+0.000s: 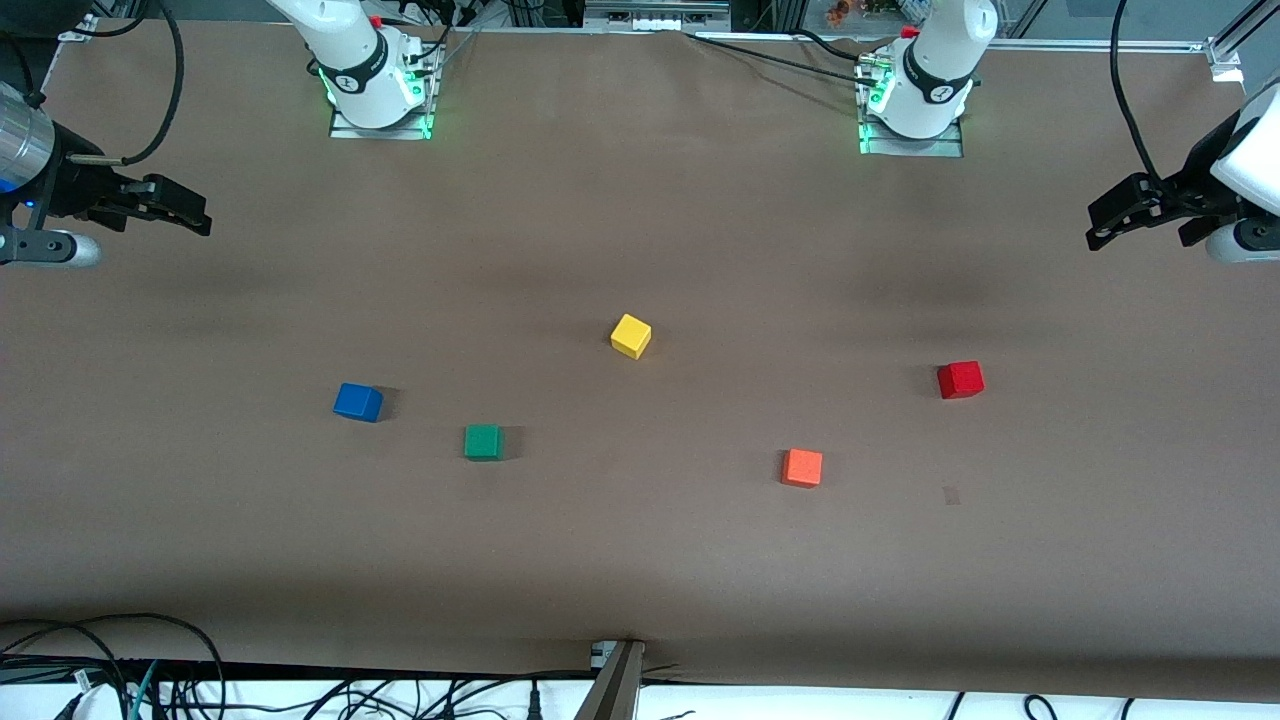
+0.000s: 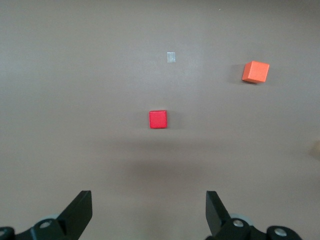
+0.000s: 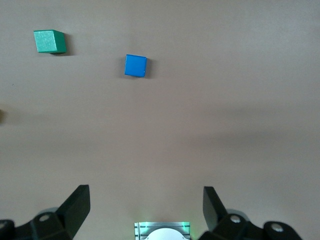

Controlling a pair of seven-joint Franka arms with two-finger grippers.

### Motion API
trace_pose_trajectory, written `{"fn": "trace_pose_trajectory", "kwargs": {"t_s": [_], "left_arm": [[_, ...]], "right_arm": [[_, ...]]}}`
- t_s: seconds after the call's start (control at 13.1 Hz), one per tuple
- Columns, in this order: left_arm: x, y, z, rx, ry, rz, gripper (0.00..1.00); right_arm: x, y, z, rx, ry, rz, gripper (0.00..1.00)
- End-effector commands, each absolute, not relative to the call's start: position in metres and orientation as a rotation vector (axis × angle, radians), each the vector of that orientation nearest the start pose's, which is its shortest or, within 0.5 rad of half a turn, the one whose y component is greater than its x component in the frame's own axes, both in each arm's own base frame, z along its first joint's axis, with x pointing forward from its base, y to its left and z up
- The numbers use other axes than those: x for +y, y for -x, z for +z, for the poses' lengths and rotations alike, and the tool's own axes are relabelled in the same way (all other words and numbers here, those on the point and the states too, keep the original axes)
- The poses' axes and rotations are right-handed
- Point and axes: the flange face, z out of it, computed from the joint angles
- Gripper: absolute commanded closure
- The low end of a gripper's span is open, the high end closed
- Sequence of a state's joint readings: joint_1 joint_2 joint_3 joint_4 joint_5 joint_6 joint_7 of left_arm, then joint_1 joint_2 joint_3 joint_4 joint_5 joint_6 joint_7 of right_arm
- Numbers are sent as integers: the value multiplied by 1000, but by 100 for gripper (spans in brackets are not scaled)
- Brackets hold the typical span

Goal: Pass red block to right arm, stack on blue

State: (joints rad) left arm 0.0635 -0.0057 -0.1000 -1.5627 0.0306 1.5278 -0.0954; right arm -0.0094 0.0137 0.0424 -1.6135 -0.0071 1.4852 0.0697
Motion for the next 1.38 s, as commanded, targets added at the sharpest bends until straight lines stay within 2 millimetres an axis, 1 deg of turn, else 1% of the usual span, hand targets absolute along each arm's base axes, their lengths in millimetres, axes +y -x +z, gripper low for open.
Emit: {"fn": "trace_pose_trajectory", "kwargs": {"t_s": [0.0,0.23,0.46,0.61,0.69,0.84,1.23,1.3], "left_arm": [[-18,-544,634,-80,3122,42,0],[-25,-544,634,-61,3122,46,0],[-15,-545,629,-85,3112,64,0],[-12,-547,625,-90,3097,75,0],[-12,-547,624,-90,3096,77,0],[-12,-548,624,-90,3096,79,0],[-14,-547,627,-93,3096,72,0],[-15,-547,627,-97,3097,72,0]], "right_arm": [[17,-545,595,73,3145,229,0],[17,-545,595,73,3146,229,0],[19,-546,595,70,3147,222,0],[19,-544,597,49,3145,226,0],[22,-543,598,41,3147,231,0],[40,-542,602,-2,3153,216,0],[42,-543,603,-7,3154,204,0],[45,-542,604,-14,3156,206,0]]}}
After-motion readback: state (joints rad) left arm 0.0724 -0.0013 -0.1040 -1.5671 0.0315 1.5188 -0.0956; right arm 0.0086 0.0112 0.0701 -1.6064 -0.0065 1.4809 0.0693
